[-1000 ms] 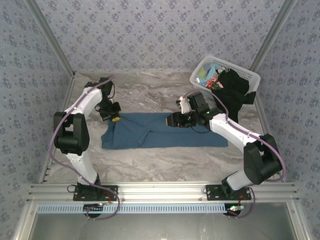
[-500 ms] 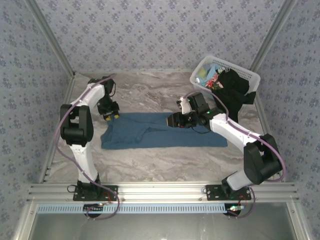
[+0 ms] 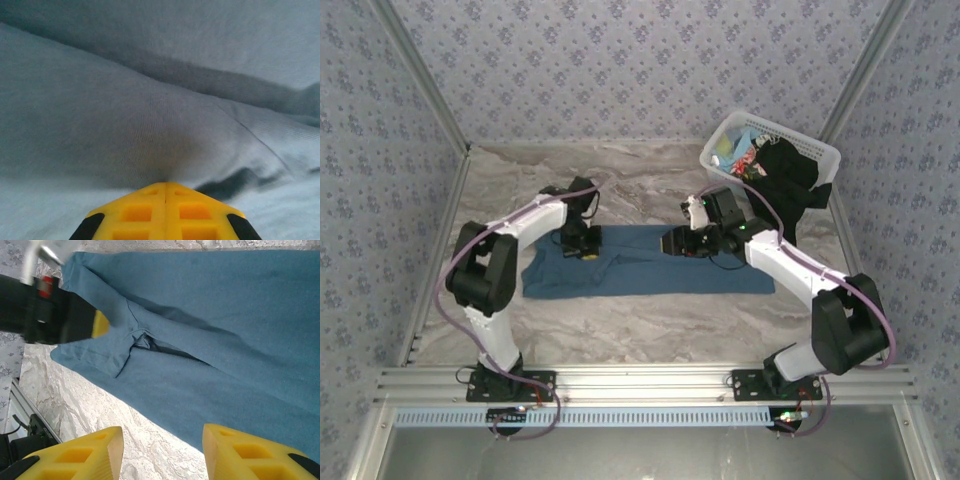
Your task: Fold and stack the t-shirts
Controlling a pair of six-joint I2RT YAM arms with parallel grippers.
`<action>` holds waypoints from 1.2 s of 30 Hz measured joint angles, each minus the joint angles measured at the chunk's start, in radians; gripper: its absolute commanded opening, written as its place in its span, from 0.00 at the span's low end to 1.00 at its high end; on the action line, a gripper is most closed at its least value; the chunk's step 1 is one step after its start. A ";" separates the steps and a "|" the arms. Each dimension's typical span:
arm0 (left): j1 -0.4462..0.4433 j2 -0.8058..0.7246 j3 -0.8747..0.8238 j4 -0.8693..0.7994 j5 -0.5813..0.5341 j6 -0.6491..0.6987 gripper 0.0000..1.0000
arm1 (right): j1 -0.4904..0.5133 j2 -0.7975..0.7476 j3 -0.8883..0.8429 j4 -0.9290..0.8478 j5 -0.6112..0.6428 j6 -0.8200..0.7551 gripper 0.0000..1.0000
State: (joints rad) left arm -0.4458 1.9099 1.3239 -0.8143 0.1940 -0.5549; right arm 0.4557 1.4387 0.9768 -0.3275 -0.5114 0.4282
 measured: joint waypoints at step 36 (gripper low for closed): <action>-0.247 0.004 -0.035 0.034 0.037 -0.140 0.02 | -0.028 -0.035 -0.052 -0.008 0.004 0.000 0.48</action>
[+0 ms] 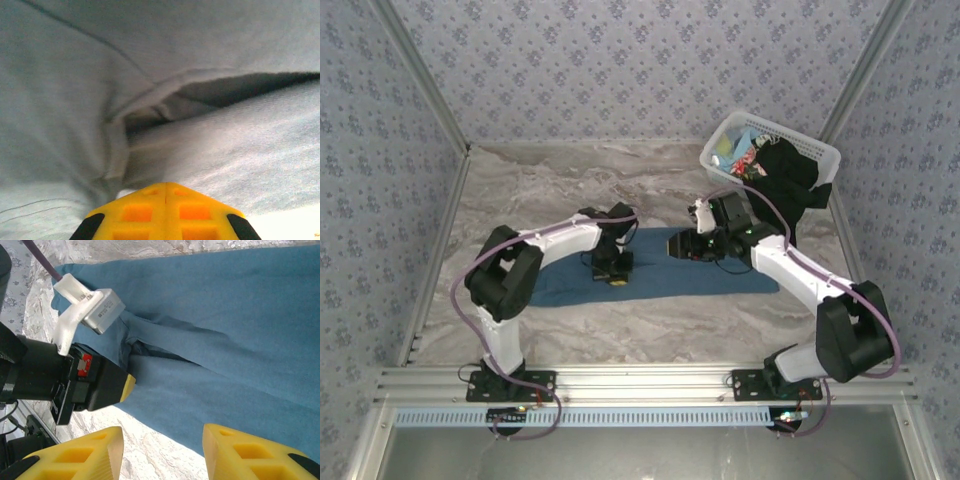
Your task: Fold and stack the t-shirts
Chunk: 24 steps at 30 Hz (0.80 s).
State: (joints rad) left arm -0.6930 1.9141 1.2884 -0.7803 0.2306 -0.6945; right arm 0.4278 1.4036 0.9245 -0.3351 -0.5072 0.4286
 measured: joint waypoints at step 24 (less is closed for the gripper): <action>0.281 -0.260 -0.266 -0.003 -0.033 -0.376 0.02 | -0.261 0.408 0.226 -0.365 0.467 -0.156 0.38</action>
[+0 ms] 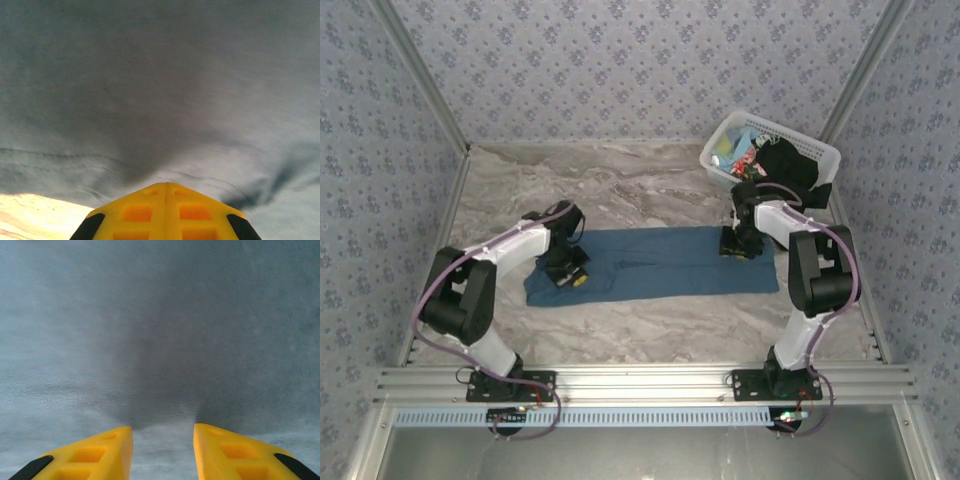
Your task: Fold and stack the t-shirts
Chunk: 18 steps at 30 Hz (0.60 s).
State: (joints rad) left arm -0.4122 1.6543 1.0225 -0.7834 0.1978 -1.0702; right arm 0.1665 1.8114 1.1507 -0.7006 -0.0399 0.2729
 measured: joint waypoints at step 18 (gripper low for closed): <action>0.212 0.744 1.014 -0.093 0.064 0.218 0.02 | 0.250 -0.160 -0.219 0.015 -0.119 0.376 0.40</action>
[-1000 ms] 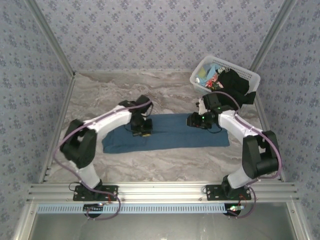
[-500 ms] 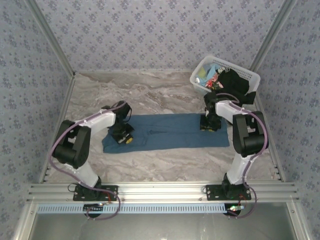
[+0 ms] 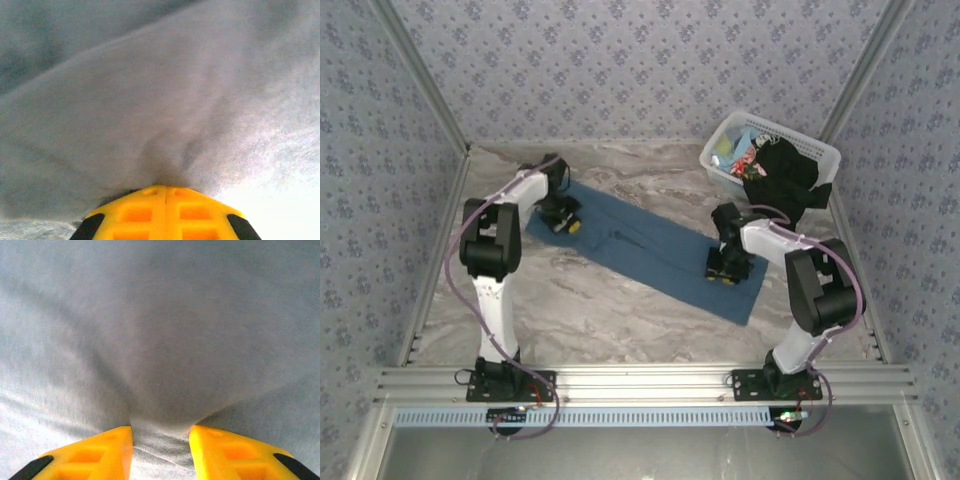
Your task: Fold and stack the t-shirts
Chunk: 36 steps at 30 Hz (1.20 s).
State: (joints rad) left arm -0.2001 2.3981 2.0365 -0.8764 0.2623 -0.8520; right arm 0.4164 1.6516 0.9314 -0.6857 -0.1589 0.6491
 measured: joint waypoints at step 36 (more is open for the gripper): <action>-0.280 -0.584 -0.448 -0.074 0.180 0.239 0.38 | -0.035 -0.354 -0.051 -0.084 -0.169 0.087 0.60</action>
State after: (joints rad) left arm -0.4801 1.8137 1.5887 -0.9501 0.4419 -0.6132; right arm 0.3817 1.2972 0.8803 -0.7692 -0.3283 0.7364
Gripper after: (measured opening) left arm 0.367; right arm 0.608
